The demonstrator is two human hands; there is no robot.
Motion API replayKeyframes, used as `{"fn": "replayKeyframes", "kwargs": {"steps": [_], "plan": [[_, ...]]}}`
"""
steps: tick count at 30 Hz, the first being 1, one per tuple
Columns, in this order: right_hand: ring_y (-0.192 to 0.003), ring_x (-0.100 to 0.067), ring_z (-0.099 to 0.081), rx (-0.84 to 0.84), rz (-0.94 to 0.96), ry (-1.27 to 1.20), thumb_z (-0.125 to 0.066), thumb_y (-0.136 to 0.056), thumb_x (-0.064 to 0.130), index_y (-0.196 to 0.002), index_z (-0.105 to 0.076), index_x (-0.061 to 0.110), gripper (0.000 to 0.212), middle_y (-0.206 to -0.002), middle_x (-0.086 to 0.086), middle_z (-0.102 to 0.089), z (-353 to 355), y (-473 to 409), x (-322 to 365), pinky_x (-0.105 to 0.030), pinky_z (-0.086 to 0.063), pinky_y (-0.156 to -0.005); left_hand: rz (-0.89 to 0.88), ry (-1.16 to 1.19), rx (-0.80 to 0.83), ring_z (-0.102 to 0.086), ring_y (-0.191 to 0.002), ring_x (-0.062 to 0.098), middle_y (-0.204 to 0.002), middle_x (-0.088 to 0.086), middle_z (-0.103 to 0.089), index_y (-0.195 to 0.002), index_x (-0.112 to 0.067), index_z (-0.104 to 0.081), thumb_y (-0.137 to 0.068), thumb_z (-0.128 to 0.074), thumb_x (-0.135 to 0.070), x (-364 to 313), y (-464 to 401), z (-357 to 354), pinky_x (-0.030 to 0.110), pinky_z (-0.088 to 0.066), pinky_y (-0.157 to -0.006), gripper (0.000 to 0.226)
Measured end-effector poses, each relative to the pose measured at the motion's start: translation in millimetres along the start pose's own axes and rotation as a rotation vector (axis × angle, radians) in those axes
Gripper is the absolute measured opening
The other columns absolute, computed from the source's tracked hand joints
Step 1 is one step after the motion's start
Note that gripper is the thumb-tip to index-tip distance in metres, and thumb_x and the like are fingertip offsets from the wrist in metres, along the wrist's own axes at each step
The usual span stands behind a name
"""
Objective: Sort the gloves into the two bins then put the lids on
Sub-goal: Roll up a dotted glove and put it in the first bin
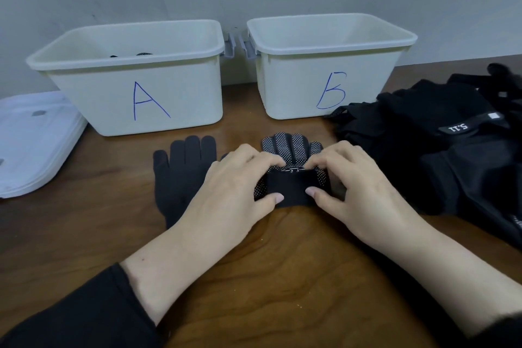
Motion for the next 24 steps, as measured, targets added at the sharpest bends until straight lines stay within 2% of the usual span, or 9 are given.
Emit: {"fn": "replayKeyframes", "kwargs": {"steps": [3,6,9,11,13,15,18,21,24], "plan": [[-0.113,-0.015,-0.052,0.01,0.134,0.128,-0.068,-0.094,0.025,-0.11,-0.075,0.025,0.017,-0.12,0.011,-0.059,-4.7,1.9,6.4,-0.045,-0.044,-0.093,-0.149,-0.167,-0.014,-0.048,-0.108,0.013,-0.12,-0.01,-0.055,-0.119,-0.03,-0.069,-0.088,-0.073,-0.03,-6.7,-0.6,-1.2,0.04,-0.042,-0.093,0.032],[-0.118,-0.01,-0.055,0.075,0.226,0.164,-0.053,-0.098,0.031,-0.113,-0.076,0.02,0.03,-0.123,0.014,-0.064,-9.2,2.8,10.5,-0.04,-0.043,-0.1,-0.239,-0.246,-0.025,-0.051,-0.114,0.017,-0.124,-0.007,-0.062,-0.11,-0.028,-0.075,-0.095,-0.059,-0.031,-10.1,-0.1,-5.8,0.042,-0.041,-0.093,0.023],[-0.124,-0.004,-0.052,0.185,0.212,0.13,-0.053,-0.095,0.046,-0.123,-0.072,0.024,0.04,-0.129,0.02,-0.062,-9.7,-1.0,4.1,-0.037,-0.037,-0.107,-0.224,-0.263,0.055,-0.055,-0.114,0.015,-0.124,-0.012,-0.065,-0.116,-0.028,-0.073,-0.098,-0.036,-0.041,-8.2,1.7,-7.8,0.043,-0.043,-0.096,0.043],[-0.13,0.003,-0.045,0.261,0.171,0.089,-0.054,-0.091,0.057,-0.133,-0.065,0.029,0.051,-0.135,0.025,-0.058,-9.5,-1.7,-3.0,-0.034,-0.032,-0.112,-0.195,-0.261,0.113,-0.05,-0.12,0.01,-0.131,-0.016,-0.061,-0.127,-0.029,-0.068,-0.098,-0.03,-0.048,-5.4,1.9,-7.1,0.04,-0.038,-0.104,0.051],[-0.131,0.007,-0.042,0.278,0.143,0.073,-0.054,-0.089,0.056,-0.137,-0.058,0.035,0.052,-0.134,0.029,-0.054,-9.4,-1.3,-6.8,-0.031,-0.028,-0.112,-0.187,-0.266,0.147,-0.046,-0.124,0.009,-0.136,-0.017,-0.057,-0.133,-0.028,-0.063,-0.095,-0.024,-0.056,-4.5,1.7,-6.8,0.039,-0.032,-0.108,0.061],[-0.128,0.01,-0.043,0.241,0.12,0.062,-0.058,-0.089,0.046,-0.137,-0.055,0.038,0.048,-0.129,0.033,-0.054,-9.1,-2.0,-7.4,-0.028,-0.029,-0.112,-0.203,-0.293,0.156,-0.047,-0.125,0.01,-0.136,-0.016,-0.057,-0.134,-0.027,-0.062,-0.092,-0.025,-0.062,-5.3,1.1,-7.9,0.04,-0.032,-0.108,0.066],[-0.124,0.006,-0.05,0.178,0.111,0.071,-0.06,-0.09,0.036,-0.129,-0.06,0.036,0.039,-0.126,0.028,-0.06,-9.7,-2.4,-6.8,-0.032,-0.034,-0.11,-0.186,-0.283,0.17,-0.046,-0.126,0.012,-0.137,-0.016,-0.056,-0.137,-0.027,-0.06,-0.095,-0.041,-0.062,-3.6,-1.2,-11.0,0.04,-0.031,-0.109,0.058],[-0.125,0.001,-0.05,0.149,0.112,0.058,-0.06,-0.093,0.038,-0.118,-0.069,0.031,0.028,-0.13,0.023,-0.061,-8.4,-2.5,-6.2,-0.038,-0.038,-0.107,-0.18,-0.263,0.143,-0.047,-0.123,0.013,-0.133,-0.015,-0.058,-0.135,-0.027,-0.061,-0.097,-0.051,-0.054,-3.6,-2.5,-11.9,0.04,-0.032,-0.107,0.048],[-0.12,-0.005,-0.048,0.111,0.15,0.076,-0.064,-0.092,0.031,-0.112,-0.073,0.025,0.023,-0.129,0.017,-0.057,-6.2,-2.8,-1.9,-0.043,-0.043,-0.1,-0.178,-0.252,0.093,-0.053,-0.115,0.014,-0.125,-0.014,-0.063,-0.127,-0.027,-0.066,-0.097,-0.057,-0.04,-3.7,-2.5,-11.1,0.039,-0.034,-0.103,0.034]]}}
Point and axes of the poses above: each hand's wrist, its own y-axis away from the middle knuckle, its own z-axis out of the back of the hand, x = y × z, the point moved 7 cm from there along -y, towards the middle knuckle
